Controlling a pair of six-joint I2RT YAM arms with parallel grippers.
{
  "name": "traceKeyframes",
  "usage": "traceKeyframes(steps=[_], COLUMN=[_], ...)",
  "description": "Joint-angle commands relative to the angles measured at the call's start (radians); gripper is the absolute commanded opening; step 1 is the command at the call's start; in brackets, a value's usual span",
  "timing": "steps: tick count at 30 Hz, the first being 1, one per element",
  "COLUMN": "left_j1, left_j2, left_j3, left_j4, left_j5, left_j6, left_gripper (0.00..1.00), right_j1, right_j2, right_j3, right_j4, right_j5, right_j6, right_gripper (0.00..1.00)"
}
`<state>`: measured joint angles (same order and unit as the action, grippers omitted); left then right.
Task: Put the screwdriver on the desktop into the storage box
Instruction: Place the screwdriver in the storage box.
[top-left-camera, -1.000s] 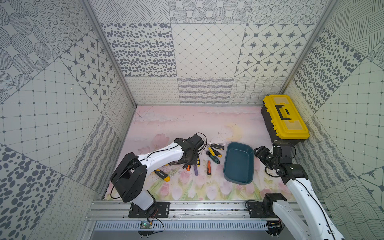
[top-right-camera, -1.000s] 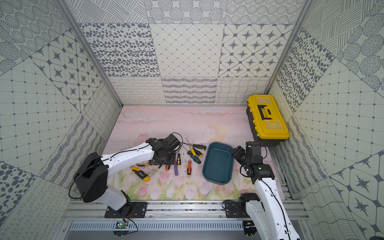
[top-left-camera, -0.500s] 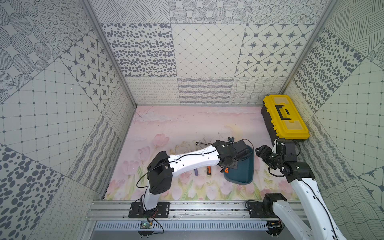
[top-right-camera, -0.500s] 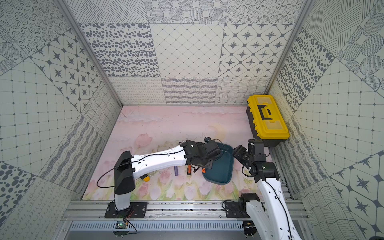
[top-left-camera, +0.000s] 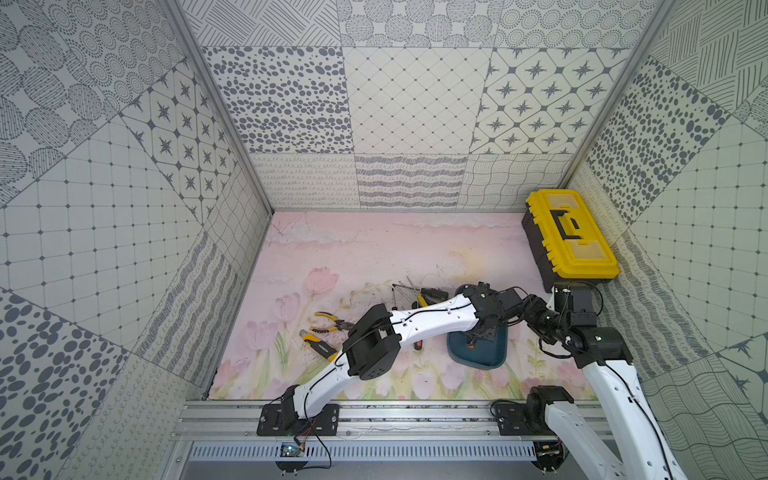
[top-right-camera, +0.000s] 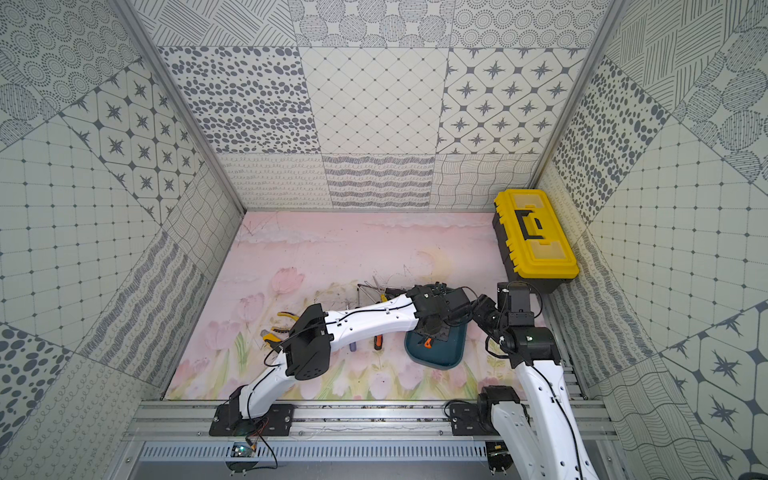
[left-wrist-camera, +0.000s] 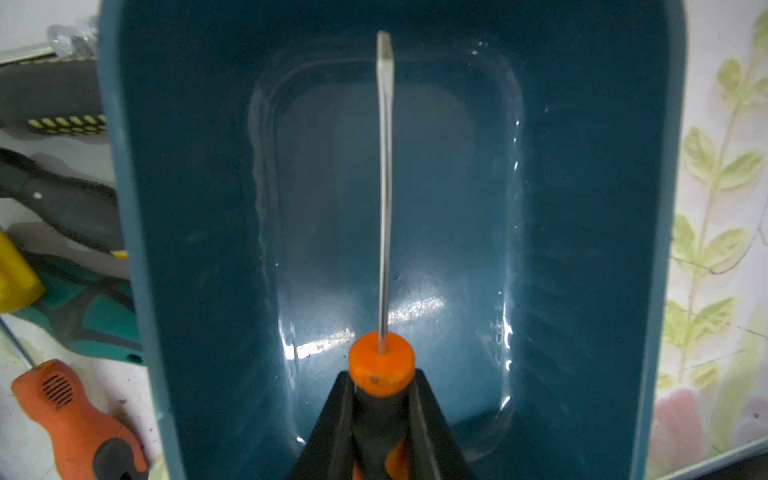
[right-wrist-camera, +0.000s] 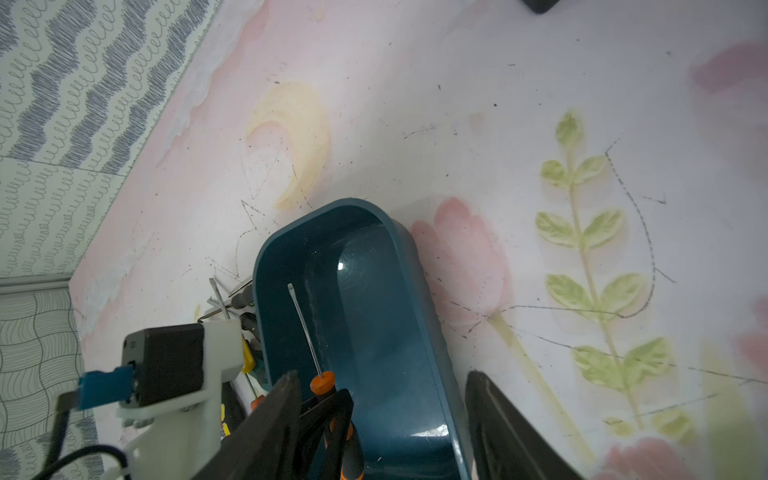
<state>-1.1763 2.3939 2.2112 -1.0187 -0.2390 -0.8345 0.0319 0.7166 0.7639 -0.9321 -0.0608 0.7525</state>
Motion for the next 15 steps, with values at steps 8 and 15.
traceKeyframes(steps=[8,15], left_j1=[0.012,0.044], left_j2=[0.023,-0.153], left_j3=[0.085,-0.096], left_j4=[-0.122,0.008], left_j5=[-0.065,-0.103], left_j6=[0.037,-0.001], left_gripper=[0.35,0.35], right_j1=[0.005,0.006], right_j2=[-0.018,0.001], right_j3=[0.021,0.055], right_j4=[-0.018,-0.036], right_j5=[0.0,0.031], right_j6=[-0.028,-0.054], right_gripper=[0.68,0.67])
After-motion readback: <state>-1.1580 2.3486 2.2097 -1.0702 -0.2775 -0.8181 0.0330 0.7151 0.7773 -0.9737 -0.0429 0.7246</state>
